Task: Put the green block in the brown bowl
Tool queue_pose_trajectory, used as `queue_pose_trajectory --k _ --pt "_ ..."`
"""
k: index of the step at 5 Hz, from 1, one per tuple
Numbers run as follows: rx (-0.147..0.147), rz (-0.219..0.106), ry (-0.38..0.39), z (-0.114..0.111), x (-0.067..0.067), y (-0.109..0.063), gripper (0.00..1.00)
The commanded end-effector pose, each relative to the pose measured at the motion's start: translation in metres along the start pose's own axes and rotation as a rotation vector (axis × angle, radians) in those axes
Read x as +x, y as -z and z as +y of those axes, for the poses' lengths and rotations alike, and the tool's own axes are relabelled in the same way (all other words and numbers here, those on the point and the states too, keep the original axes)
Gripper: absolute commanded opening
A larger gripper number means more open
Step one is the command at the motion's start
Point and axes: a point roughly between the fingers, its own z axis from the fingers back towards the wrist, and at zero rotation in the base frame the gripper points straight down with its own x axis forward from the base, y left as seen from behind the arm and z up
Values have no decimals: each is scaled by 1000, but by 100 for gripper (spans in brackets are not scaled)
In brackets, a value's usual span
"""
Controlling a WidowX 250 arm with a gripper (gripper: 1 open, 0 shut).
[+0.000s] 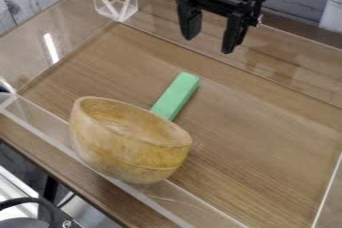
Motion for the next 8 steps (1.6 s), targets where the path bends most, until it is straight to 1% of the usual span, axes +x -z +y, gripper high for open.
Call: queue_pose_trajectory --k 1,2,3,4,6,7,8 --pt "15 22 6 9 -6 13 100" --pt "34 49 14 22 -15 31 100" --pt "39 42 18 35 -19 44 100" --pt "45 39 26 45 -18 58 100" --pt "34 30 49 49 -10 85 100" --pt "22 16 51 49 -7 92 0" --pt "3 3 59 48 -5 94 0"
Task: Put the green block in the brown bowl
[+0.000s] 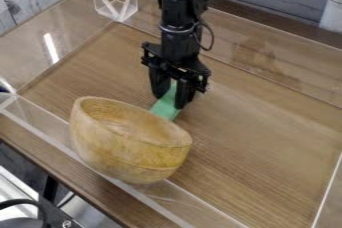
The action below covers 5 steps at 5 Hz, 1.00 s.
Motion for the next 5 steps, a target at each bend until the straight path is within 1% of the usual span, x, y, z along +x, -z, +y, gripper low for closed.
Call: queue_pose_trajectory --k 1,3,5 --pt "-10 -41 21 0 6 -5 0" --pt "-33 -49 33 -5 9 -2 0" --pt "-49 -51 42 -11 12 1 0"
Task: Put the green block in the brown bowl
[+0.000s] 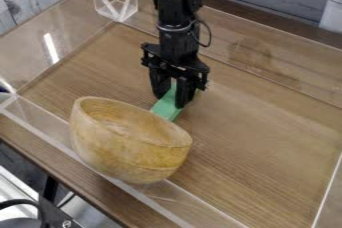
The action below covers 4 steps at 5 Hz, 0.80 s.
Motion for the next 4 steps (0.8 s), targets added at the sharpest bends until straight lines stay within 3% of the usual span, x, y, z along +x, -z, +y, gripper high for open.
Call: queue_pose_trajectory --k 1,4 --pt "-3 -24 23 -5 8 2 0" --pt "-15 -22 37 -13 11 7 0"
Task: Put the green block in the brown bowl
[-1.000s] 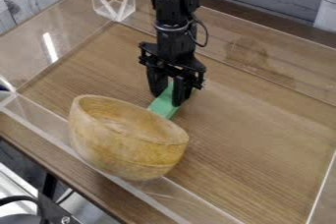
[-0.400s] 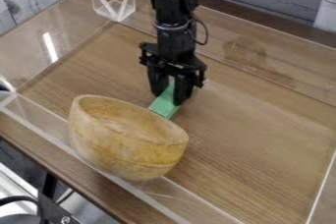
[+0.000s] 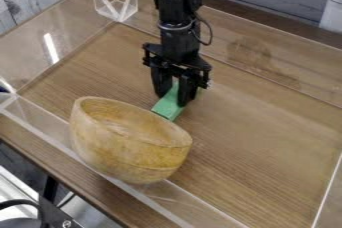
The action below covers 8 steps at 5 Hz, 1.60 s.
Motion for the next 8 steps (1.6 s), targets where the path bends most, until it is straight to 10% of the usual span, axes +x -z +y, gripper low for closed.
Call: queue_pose_trajectory --k 1,3,4,8 --pt "-4 -17 31 -8 6 5 0" --pt "-19 -20 38 -14 4 3 0" --pt "-28 -22 28 -13 2 -5 100" --pt "-42 -151 -33 6 -6 -93 100"
